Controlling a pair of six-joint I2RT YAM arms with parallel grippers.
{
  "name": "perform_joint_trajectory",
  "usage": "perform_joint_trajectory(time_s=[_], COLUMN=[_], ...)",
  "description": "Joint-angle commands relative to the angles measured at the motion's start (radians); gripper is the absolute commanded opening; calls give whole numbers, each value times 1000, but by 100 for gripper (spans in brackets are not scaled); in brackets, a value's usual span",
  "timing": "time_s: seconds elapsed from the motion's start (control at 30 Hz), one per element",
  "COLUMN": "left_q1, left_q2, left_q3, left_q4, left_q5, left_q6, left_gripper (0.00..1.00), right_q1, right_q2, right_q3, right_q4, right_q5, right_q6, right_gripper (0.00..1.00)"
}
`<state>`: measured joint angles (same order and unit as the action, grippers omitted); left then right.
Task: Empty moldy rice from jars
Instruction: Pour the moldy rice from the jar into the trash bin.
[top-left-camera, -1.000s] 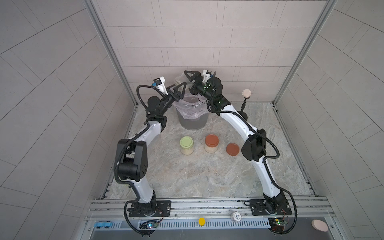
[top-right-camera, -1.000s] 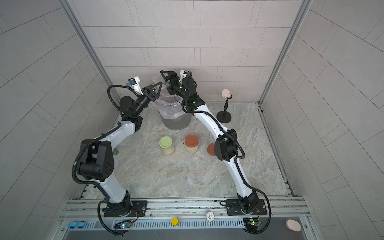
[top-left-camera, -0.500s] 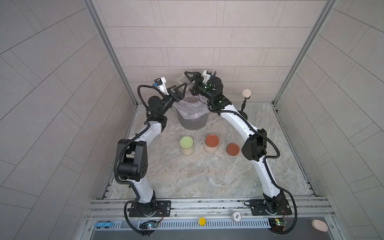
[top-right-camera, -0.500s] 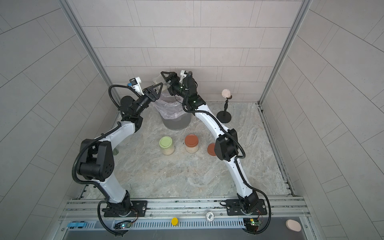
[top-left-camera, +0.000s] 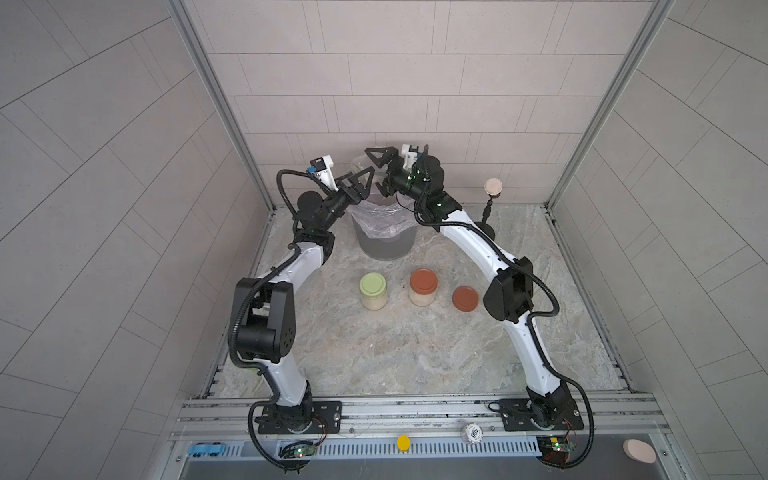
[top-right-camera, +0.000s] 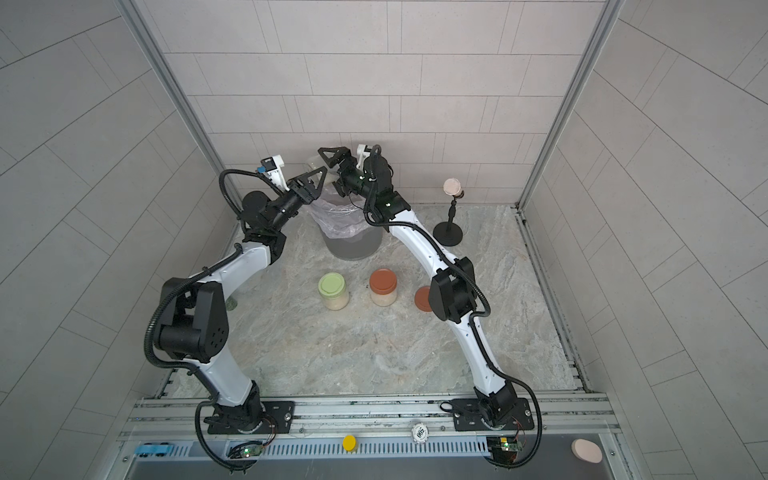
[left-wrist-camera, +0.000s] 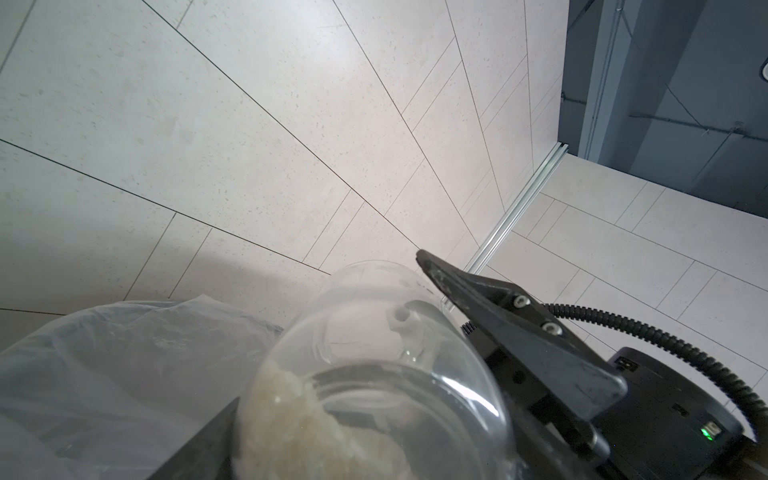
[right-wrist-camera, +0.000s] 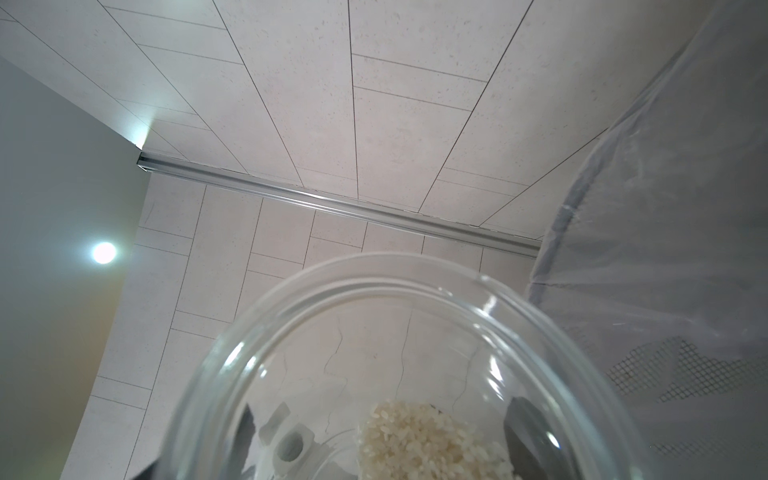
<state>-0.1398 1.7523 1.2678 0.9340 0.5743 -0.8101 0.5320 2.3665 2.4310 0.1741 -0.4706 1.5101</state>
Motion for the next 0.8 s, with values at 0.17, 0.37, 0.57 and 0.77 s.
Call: perform_joint_trajectory(time_s=[0.17, 0.37, 0.57, 0.77], left_q1=[-8, -8, -8, -8], left_q2=[-32, -44, -47, -50], left_q3=[59, 64, 80, 84], left_q4=[51, 3, -22, -44], left_q5=[-13, -15, -19, -28], left_q6=[15, 48, 63, 80], left_gripper=[0, 0, 0, 0], right_q1=[-4, -19, -23, -29], right_q2=[-143, -223, -245, -263], right_q3=[-115, -227, -264, -302], right_q4=[12, -11, -61, -53], right_q5=[-16, -1, -16, -22], right_q6=[6, -39, -52, -44], right_gripper=[99, 100, 99, 99])
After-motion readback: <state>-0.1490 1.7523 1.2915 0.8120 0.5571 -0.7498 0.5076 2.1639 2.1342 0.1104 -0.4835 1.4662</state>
